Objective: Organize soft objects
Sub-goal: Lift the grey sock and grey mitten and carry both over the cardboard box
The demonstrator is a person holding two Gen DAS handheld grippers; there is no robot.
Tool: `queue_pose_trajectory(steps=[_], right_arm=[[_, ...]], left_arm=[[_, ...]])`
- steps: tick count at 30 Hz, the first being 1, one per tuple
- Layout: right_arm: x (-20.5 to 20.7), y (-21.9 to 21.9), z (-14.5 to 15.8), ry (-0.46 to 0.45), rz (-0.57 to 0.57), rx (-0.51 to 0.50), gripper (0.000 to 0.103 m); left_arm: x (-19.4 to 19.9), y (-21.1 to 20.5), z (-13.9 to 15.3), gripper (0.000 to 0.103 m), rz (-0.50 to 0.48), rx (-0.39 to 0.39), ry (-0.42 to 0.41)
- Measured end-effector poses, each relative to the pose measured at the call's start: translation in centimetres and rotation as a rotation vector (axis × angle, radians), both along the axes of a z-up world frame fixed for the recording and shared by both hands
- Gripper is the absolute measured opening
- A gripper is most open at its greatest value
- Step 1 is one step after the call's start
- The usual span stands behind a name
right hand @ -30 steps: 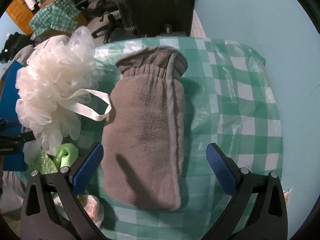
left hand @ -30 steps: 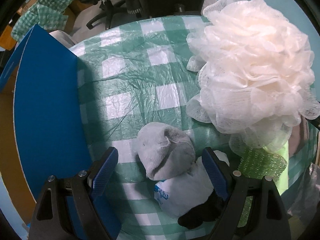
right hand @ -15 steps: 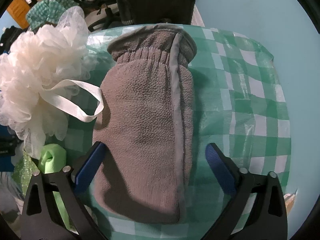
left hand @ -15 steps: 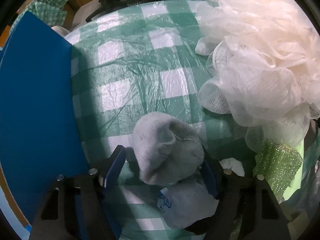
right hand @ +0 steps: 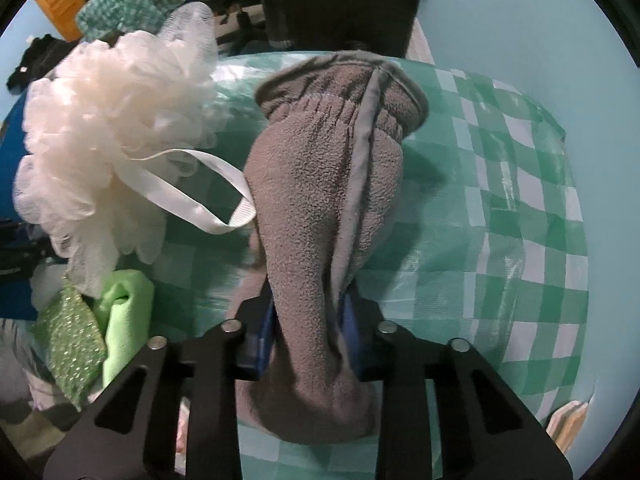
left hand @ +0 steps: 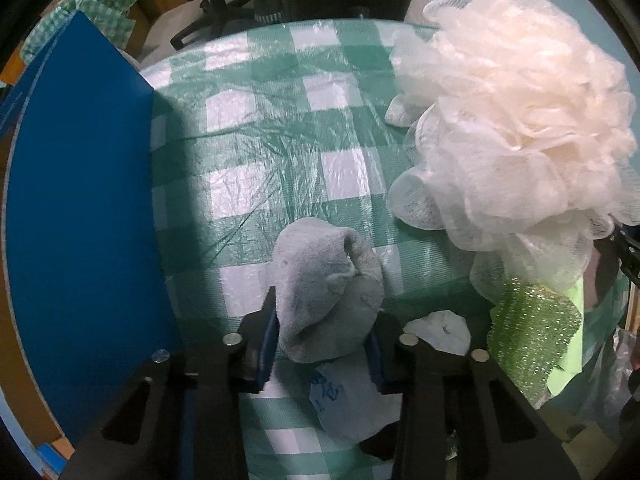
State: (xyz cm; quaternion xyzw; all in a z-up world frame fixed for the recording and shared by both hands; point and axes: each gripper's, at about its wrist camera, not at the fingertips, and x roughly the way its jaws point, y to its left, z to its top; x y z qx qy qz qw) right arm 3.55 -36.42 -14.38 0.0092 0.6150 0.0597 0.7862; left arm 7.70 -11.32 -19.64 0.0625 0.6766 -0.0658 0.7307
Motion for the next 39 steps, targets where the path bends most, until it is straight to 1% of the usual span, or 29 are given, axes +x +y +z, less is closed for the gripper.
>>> queue_pose_trajectory(steps=[3, 7, 12, 19, 20, 23, 25, 28, 34, 39], right_arm=[[-0.4, -0.7, 1.0, -0.008, -0.016, -0.004, 0.024], [-1.3, -1.4, 2.3, -0.02, -0.028, -0.026, 0.024], [-2.6, -2.7, 4.4, -0.049, -0.041, -0.017, 0.024], [-3.6, -0.6, 6.4, -0.087, -0.032, -0.005, 0.024], [-3.0, -0.2, 6.6, -0.092, -0.026, -0.001, 0.024], [-3.4, 0.7, 7.4, -0.104, -0.006, 0.009, 0.024], [-3.7, 1.4, 8.2, -0.114, 0.01, 0.016, 0.024], [-3.2, 3.0, 8.5, -0.124, 0.025, 0.027, 0.024], [-3.0, 5.1, 10.4, -0.149, 0.057, 0.048, 0.024], [-2.9, 7.0, 12.0, -0.17, 0.072, 0.067, 0.024]], left_arm=[[-0.4, -0.3, 1.0, 0.031, -0.007, 0.01, -0.032], [-0.6, -0.2, 2.6, 0.031, 0.001, -0.003, -0.059], [-1.3, 0.2, 4.3, 0.031, 0.003, -0.019, -0.09], [-2.7, 1.1, 6.6, 0.031, 0.015, -0.042, -0.126], [-3.0, 1.2, 7.0, 0.031, 0.016, -0.046, -0.131], [-3.3, 1.7, 8.1, 0.031, 0.018, -0.056, -0.15], [-3.2, 2.0, 8.7, 0.031, 0.017, -0.06, -0.161], [-3.1, 2.3, 9.3, 0.031, 0.017, -0.063, -0.177], [-3.3, 3.0, 11.3, 0.03, 0.025, -0.091, -0.204], [-3.4, 3.8, 12.4, 0.031, 0.026, -0.102, -0.211]])
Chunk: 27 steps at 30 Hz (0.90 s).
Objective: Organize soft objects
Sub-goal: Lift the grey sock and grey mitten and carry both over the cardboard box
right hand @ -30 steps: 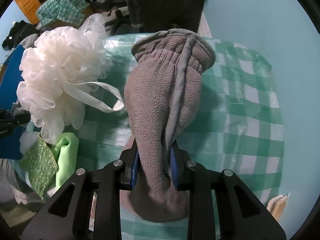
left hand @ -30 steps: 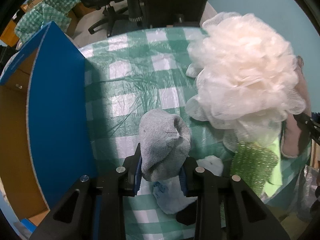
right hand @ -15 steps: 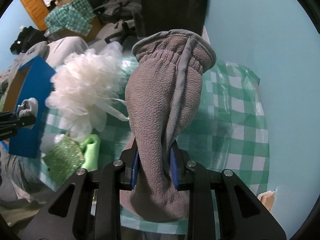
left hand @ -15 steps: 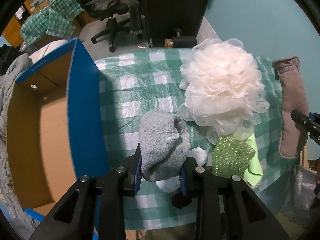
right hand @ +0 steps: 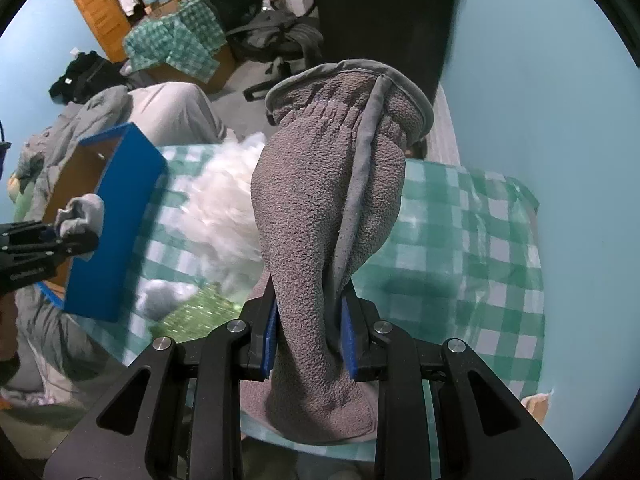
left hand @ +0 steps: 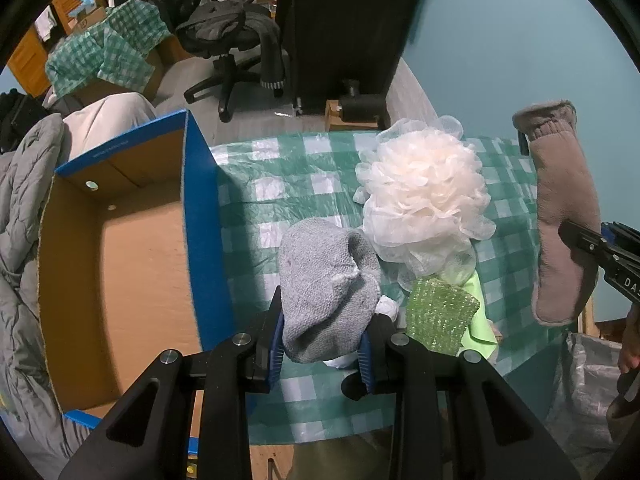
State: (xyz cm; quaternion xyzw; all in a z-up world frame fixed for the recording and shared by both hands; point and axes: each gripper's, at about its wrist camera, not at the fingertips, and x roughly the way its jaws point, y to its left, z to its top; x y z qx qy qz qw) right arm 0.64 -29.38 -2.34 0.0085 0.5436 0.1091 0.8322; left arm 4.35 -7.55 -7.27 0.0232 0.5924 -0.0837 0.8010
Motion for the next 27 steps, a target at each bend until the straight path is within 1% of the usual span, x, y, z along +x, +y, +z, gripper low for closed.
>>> queue_pose_trajectory(steps=[4, 12, 27], right_arm=[[0.3, 1.9, 1.0, -0.013, 0.025, 0.013, 0.024], [0.8, 6.0, 1.7, -0.023, 0.1, 0.033, 0.024], [2.4, 14.5, 2.8, -0.038, 0.253, 0.084, 0.024]], left_arm=[[-0.2, 1.0, 0.8, 0.031, 0.004, -0.008, -0.015], [-1.1, 4.2, 1.6, 0.031, 0.046, -0.01, -0.03], [-2.9, 11.2, 2.1, 0.031, 0.174, 0.006, -0.04]])
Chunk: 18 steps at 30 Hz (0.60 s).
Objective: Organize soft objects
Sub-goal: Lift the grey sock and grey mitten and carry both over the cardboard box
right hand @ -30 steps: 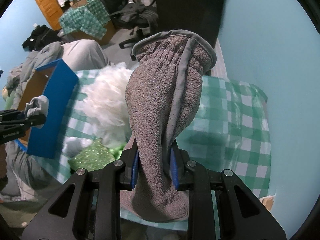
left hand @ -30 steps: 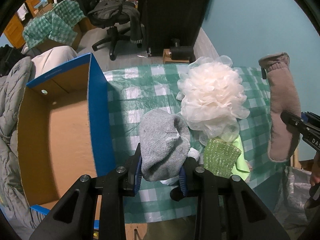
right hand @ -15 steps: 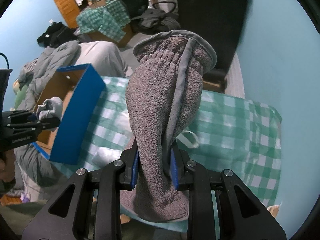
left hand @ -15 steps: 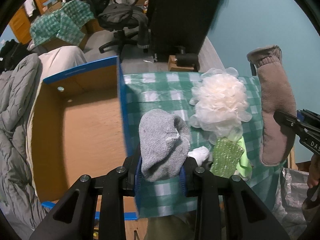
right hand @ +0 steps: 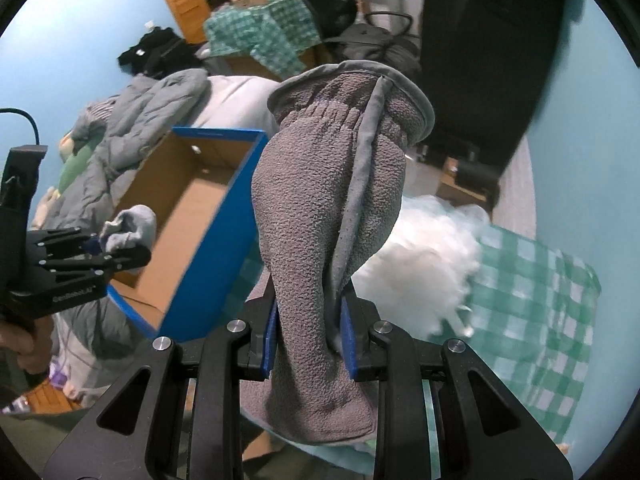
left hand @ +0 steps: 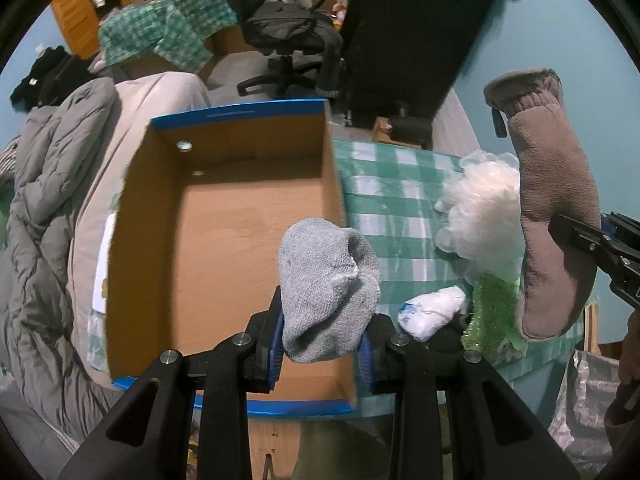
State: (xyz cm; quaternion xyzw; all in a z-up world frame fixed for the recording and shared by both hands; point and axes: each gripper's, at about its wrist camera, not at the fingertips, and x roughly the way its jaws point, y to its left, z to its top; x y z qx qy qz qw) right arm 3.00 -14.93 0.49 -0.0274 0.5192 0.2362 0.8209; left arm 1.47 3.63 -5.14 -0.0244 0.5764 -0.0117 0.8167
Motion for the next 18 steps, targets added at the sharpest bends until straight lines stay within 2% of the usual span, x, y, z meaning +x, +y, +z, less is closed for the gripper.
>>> queue_pose_trajectory(steps=[18], right_arm=[[1.9, 11.6, -0.7, 0.011, 0.195, 0.015, 0.024]], left_arm=[[-0.6, 6.9, -1.1, 0.031, 0.12, 0.022, 0.002]])
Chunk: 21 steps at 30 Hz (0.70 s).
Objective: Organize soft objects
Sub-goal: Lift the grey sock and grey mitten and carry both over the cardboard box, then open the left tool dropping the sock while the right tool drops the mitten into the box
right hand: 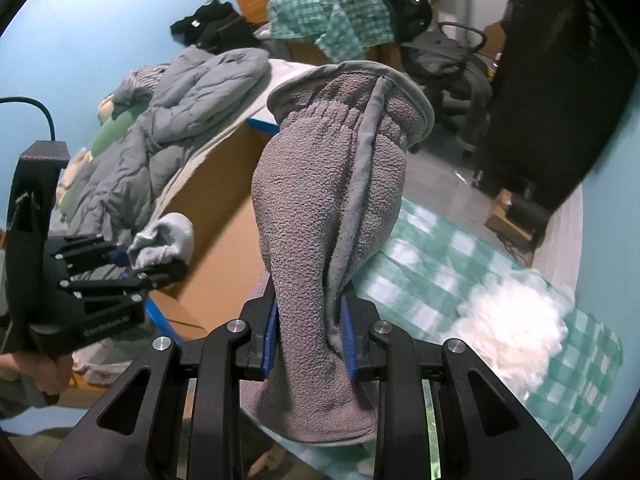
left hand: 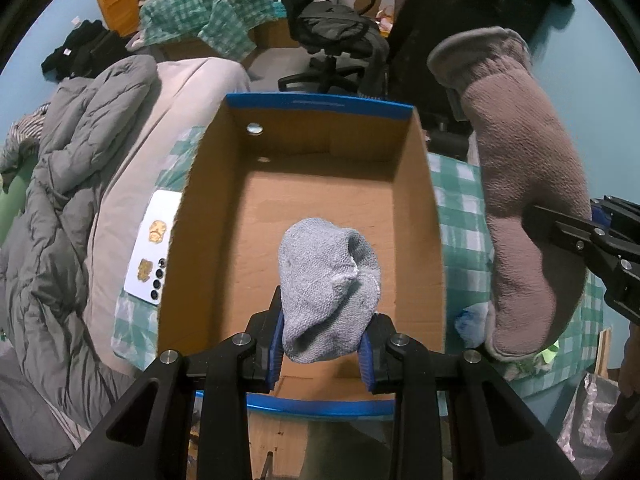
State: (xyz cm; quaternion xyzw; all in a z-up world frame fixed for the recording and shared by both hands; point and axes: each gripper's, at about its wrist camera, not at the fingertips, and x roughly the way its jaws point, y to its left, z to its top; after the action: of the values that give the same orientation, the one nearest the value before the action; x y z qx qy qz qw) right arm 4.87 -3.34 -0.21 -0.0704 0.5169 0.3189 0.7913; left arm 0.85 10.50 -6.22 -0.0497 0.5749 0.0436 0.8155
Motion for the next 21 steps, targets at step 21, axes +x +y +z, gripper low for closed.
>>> queue_pose_trajectory(steps=[21], right_arm=[[0.8, 9.0, -4.2, 0.104, 0.071, -0.038, 0.026]], left_arm=[[-0.3, 5.2, -3.4, 0.033, 0.062, -0.003, 0.076]])
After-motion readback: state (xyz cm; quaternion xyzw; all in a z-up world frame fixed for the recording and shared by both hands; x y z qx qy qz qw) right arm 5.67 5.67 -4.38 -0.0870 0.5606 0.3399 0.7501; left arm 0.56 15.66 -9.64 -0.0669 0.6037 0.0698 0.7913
